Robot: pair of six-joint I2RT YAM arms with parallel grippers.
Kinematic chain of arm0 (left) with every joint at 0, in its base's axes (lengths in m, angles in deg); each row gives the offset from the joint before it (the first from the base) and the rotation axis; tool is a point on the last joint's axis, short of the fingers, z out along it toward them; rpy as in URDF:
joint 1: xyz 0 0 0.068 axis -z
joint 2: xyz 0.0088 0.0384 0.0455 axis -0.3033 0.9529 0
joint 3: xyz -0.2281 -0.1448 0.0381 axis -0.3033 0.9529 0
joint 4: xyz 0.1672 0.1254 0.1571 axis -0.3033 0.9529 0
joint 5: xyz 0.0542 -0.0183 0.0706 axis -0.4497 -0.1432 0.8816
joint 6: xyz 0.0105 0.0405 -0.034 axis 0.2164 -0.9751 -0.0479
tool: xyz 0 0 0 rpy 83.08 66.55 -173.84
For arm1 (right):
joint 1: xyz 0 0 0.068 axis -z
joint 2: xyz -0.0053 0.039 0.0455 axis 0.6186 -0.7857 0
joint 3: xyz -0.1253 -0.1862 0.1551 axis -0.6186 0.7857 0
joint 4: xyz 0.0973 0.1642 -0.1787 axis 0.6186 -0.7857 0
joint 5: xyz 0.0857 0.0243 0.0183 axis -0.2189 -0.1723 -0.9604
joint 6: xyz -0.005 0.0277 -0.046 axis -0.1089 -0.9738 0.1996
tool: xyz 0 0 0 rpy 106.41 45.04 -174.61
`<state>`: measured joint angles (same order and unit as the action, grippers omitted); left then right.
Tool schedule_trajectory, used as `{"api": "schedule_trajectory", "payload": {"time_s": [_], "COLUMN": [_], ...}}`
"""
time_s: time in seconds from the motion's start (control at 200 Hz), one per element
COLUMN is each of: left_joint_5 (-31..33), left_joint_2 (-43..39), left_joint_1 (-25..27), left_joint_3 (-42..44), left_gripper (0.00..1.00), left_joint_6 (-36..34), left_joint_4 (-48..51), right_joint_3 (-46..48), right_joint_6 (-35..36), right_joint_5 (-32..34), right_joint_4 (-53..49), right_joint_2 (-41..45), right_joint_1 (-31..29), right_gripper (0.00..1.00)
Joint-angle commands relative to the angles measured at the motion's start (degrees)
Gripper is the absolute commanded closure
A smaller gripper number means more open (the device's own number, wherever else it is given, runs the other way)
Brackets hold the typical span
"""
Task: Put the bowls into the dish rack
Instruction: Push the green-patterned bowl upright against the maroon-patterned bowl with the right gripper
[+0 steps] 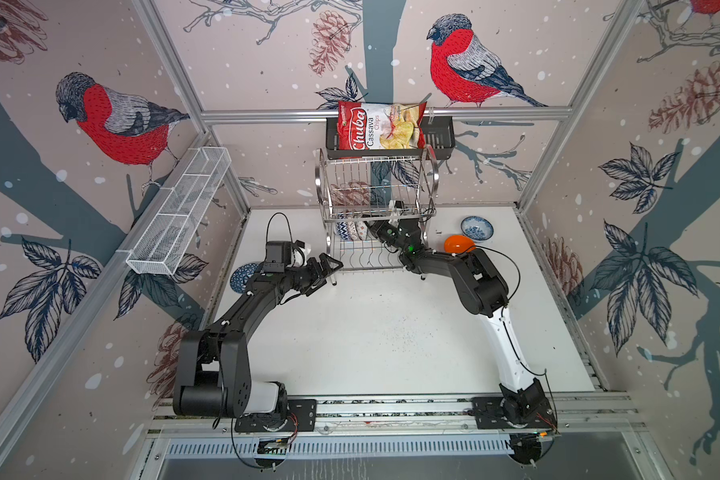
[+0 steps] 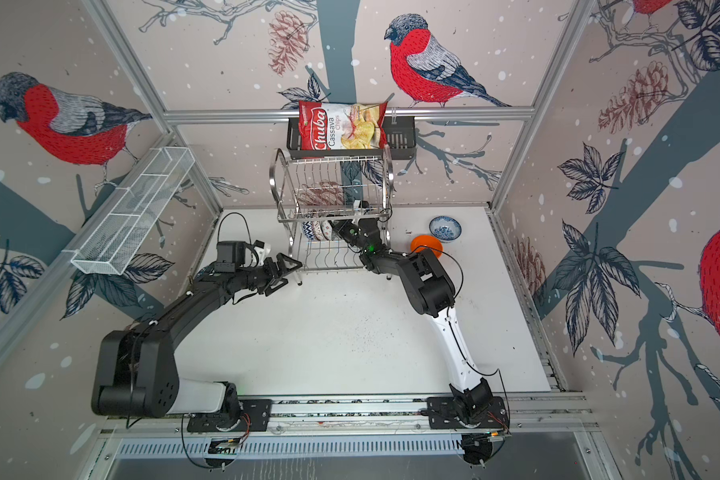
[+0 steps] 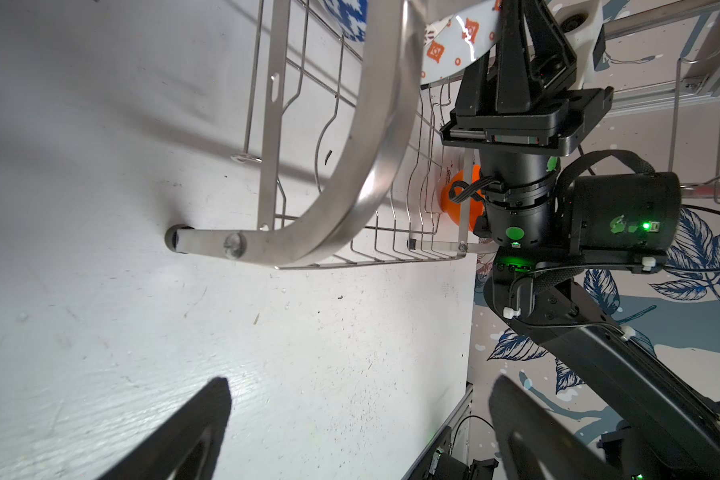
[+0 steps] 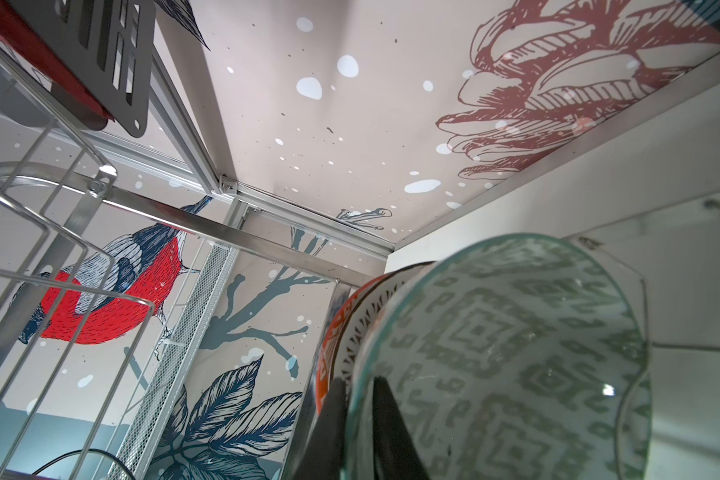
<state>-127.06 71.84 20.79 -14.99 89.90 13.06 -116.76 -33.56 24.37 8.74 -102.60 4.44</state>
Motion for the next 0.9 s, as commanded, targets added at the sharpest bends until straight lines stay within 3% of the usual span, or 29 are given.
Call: {"api": "schedule_trajectory", "payload": {"time_s": [0.0, 0.895], "left_joint_5": [-0.35, -0.25], "left_joint_2": [-0.25, -0.56], "left_joint_1": [0.12, 0.12], "left_joint_3": [-0.05, 0.15], "left_gripper": [0.03, 0.03], "left_joint_6": [-0.49, -0.52], "left_joint_4": [-0.51, -0.60], "right_joint_3": [0.01, 0.70], "right_joint_6": [1.01, 0.83], "right_joint_5": [-0.50, -0.46], "right_joint_4": [0.00, -0.07], "right_joint_2": [1.01, 1.73], "right_joint_1": [0.01, -0.24], "right_gripper": [0.84, 0.83]}}
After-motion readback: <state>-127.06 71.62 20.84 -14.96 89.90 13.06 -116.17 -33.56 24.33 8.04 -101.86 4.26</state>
